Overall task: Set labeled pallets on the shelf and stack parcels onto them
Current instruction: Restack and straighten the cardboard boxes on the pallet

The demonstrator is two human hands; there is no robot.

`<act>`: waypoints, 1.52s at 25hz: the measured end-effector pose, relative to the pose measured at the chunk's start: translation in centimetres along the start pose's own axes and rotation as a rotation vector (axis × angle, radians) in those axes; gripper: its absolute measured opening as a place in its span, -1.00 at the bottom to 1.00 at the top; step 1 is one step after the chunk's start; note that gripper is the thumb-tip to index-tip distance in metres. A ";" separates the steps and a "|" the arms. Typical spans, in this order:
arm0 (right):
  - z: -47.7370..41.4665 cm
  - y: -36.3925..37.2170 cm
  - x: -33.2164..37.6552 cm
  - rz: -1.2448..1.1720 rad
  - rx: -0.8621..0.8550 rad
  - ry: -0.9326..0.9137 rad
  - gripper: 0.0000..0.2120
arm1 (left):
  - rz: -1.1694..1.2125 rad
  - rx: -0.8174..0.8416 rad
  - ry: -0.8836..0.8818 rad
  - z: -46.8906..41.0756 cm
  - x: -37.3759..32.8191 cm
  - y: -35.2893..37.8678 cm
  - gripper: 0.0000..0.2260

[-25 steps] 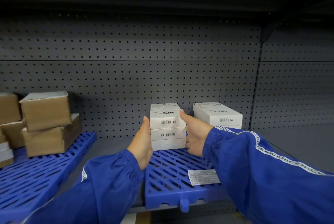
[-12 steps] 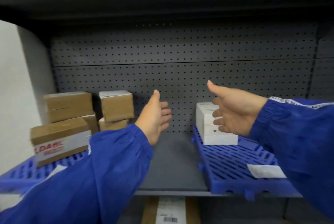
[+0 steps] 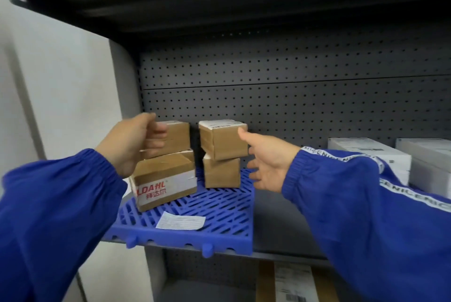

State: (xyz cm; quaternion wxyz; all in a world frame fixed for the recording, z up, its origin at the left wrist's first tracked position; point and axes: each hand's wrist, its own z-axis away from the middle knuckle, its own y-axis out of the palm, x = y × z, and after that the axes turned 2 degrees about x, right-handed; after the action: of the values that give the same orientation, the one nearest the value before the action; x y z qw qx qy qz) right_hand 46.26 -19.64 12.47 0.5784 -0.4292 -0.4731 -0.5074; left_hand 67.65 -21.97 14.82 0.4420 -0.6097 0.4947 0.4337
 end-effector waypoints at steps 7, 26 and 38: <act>-7.6 0.1 0.9 0.090 -0.318 -0.133 -0.37 | 0.119 0.088 -0.240 -4.1 3.9 3.8 -0.46; -10.7 3.0 -2.3 -0.081 -0.354 -0.067 -0.25 | 0.191 0.248 -0.445 -11.1 7.6 9.5 -0.20; -11.2 2.9 -2.1 -0.151 -0.410 -0.076 -0.30 | 0.131 0.209 -0.444 -11.1 7.3 10.1 -0.28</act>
State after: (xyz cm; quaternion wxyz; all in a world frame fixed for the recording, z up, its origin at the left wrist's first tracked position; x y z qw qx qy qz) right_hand 50.29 -29.82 8.26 0.4212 -0.5200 -0.4122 -0.6183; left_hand 59.71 -35.52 9.23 0.5714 -0.4174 0.4660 0.5313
